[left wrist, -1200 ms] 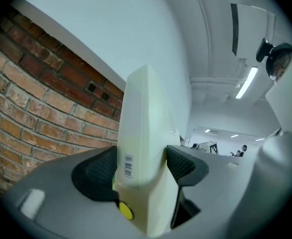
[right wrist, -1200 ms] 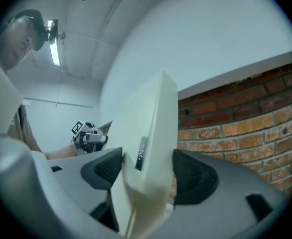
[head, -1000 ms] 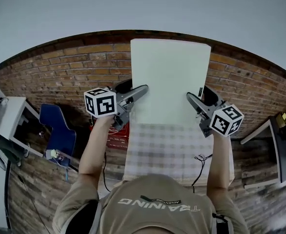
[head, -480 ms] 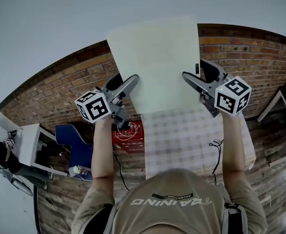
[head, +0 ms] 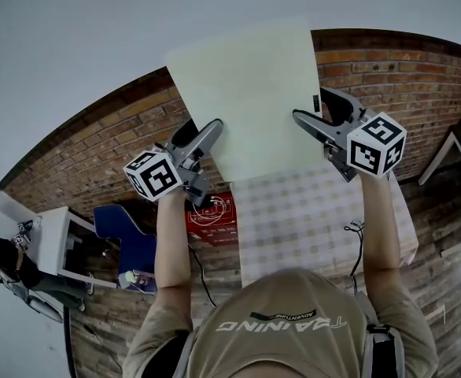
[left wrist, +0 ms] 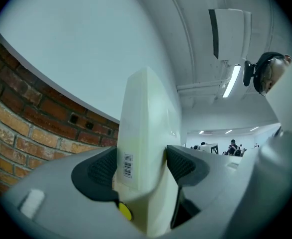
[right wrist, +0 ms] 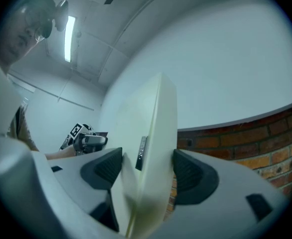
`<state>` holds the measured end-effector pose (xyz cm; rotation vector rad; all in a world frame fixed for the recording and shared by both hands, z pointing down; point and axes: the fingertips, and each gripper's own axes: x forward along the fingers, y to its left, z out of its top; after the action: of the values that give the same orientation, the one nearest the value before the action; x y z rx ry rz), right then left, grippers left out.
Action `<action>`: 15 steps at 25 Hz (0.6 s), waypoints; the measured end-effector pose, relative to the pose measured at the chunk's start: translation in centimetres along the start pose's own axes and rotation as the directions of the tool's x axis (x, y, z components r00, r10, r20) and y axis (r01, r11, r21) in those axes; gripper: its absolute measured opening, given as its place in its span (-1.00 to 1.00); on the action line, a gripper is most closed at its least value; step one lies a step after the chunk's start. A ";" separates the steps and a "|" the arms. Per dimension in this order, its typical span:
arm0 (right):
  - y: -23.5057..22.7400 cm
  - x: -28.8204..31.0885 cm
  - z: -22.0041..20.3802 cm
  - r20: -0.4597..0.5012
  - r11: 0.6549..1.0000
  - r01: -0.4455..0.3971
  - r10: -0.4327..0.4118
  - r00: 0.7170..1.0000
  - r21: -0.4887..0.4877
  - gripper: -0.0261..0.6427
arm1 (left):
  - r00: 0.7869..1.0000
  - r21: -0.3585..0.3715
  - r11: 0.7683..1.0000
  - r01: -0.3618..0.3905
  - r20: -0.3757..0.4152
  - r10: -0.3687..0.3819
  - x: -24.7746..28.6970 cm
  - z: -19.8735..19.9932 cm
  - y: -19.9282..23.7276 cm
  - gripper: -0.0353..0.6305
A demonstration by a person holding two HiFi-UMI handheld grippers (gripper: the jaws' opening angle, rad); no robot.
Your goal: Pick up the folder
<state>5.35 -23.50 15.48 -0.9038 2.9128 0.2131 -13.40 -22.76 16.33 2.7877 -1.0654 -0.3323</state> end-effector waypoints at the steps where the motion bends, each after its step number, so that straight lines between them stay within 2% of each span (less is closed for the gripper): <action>1: 0.0 0.0 0.0 0.002 1.000 0.001 -0.001 1.000 0.002 -0.05 | 1.000 -0.001 1.000 -0.003 0.005 0.003 0.0 0.0 0.0 0.00; 9: -0.1 0.2 -0.5 -0.007 1.000 -0.014 0.014 1.000 0.004 -0.05 | 1.000 0.030 0.999 -0.022 0.004 0.022 -0.1 0.1 -0.2 0.00; 15: -0.2 0.4 -1.0 -0.005 0.999 -0.033 0.033 0.999 0.005 -0.05 | 0.999 0.018 0.999 -0.033 0.000 0.033 -0.3 -0.5 0.1 0.00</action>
<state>5.13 -24.04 16.38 -0.8579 2.9335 0.2067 -13.54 -22.66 16.90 2.7823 -1.1187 -0.3192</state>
